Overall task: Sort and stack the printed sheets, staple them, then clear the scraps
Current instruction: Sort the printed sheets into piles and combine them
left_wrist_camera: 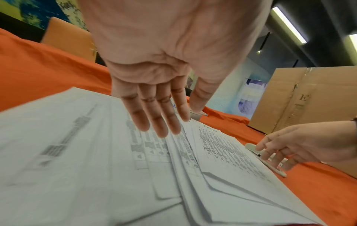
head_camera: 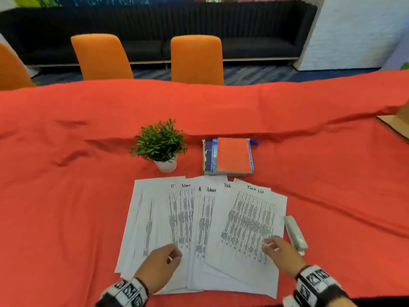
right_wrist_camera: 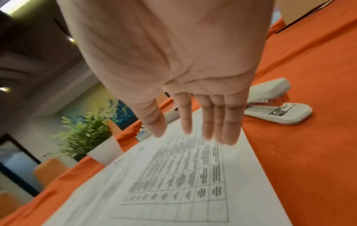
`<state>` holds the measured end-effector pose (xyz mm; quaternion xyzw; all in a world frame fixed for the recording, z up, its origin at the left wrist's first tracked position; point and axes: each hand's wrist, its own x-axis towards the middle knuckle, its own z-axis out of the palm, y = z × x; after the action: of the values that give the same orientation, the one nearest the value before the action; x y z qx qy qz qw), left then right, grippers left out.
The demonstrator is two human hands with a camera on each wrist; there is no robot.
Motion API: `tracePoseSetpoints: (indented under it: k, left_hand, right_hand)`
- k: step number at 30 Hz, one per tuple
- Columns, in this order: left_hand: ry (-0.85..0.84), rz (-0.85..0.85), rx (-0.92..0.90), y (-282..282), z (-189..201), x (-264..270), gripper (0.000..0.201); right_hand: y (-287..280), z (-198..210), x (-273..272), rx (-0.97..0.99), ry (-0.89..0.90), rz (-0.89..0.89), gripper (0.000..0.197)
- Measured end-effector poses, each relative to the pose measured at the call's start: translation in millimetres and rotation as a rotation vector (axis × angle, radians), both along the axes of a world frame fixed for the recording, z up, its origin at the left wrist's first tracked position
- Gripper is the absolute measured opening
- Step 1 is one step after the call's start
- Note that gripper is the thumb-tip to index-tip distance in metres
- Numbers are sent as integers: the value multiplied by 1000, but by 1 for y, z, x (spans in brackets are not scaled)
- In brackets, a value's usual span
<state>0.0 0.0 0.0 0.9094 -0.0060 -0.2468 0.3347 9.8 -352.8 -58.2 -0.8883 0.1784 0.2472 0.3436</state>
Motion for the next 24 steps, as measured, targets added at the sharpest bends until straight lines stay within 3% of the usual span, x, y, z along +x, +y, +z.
tracePoseSetpoints:
  k: [2, 4, 10, 14, 18, 21, 24]
  left_hand:
    - [-38, 2, -8, -20, -12, 20, 13]
    - [-10, -15, -9, -42, -21, 35, 12]
    - [51, 0, -2, -83, -45, 39, 11]
    - [67, 6, -9, -88, -44, 37, 17]
    - [53, 73, -38, -89, -37, 43, 17]
    - [61, 167, -87, -92, -35, 49, 15]
    - [111, 315, -194, -97, -29, 53, 54]
  right_hand:
    - [1, -13, 16, -182, 44, -44, 48]
    - [7, -15, 27, -282, 75, -146, 68]
    - [22, -19, 28, -272, 60, -340, 91]
    - [11, -15, 23, -106, -144, -425, 82]
    - [-2, 4, 13, -104, -140, -269, 33]
    - [-7, 13, 1, 71, -231, -307, 30]
    - [1, 21, -8, 289, -246, -311, 26]
